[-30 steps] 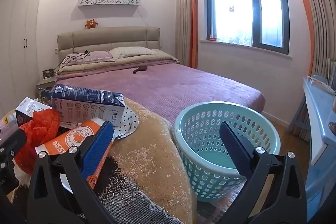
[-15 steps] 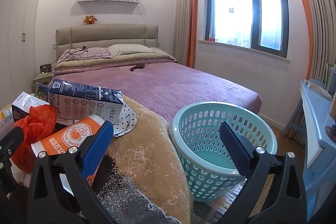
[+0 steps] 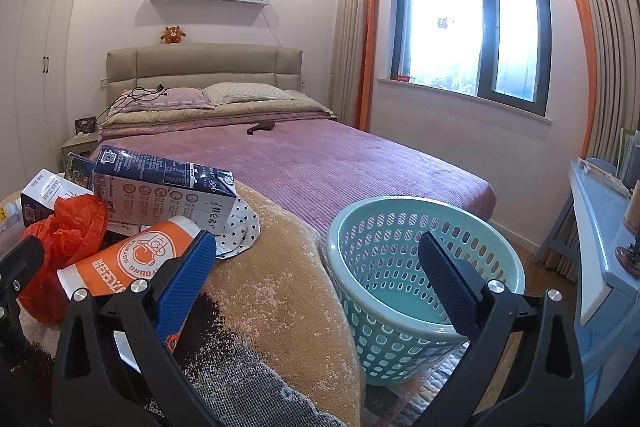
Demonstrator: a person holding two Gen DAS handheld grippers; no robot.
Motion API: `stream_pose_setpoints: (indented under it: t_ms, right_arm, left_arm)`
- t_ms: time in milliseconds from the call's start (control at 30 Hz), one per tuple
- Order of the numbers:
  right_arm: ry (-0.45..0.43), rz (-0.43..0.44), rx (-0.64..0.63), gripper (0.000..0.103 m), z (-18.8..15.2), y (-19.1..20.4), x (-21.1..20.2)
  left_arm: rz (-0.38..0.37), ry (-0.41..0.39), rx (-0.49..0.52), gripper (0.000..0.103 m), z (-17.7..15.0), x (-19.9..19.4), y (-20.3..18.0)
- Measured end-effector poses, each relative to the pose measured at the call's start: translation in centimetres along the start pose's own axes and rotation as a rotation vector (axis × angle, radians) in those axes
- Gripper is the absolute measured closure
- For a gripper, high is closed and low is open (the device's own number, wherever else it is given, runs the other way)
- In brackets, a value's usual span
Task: Collect trash
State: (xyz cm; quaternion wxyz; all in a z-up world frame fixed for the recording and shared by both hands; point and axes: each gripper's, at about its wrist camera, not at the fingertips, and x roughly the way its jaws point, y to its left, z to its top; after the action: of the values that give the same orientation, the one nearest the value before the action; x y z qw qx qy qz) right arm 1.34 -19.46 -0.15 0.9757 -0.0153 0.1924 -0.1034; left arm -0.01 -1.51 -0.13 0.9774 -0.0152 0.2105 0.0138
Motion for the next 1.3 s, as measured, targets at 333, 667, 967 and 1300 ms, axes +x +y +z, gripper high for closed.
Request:
stream_pose_setpoints:
  t_ms: [333,667,967,1300]
  right_arm:
    - [0.002,-0.011,-0.009,0.007,0.24,0.44,-0.12]
    - [0.006,-0.015,0.000,0.007,0.14,0.20,-0.02]
    - [0.007,-0.015,0.001,0.007,0.15,0.13,-0.05]
    - [0.009,-0.016,0.005,0.007,0.16,-0.08,-0.02]
  left_arm:
    - [0.000,-0.001,0.002,0.007,-0.06,0.13,0.06]
    - [0.001,0.000,0.003,0.007,-0.11,0.16,0.04]
    - [0.001,0.001,0.003,0.007,-0.11,0.13,0.00]
    - [0.002,0.002,0.003,0.007,-0.07,0.15,0.01]
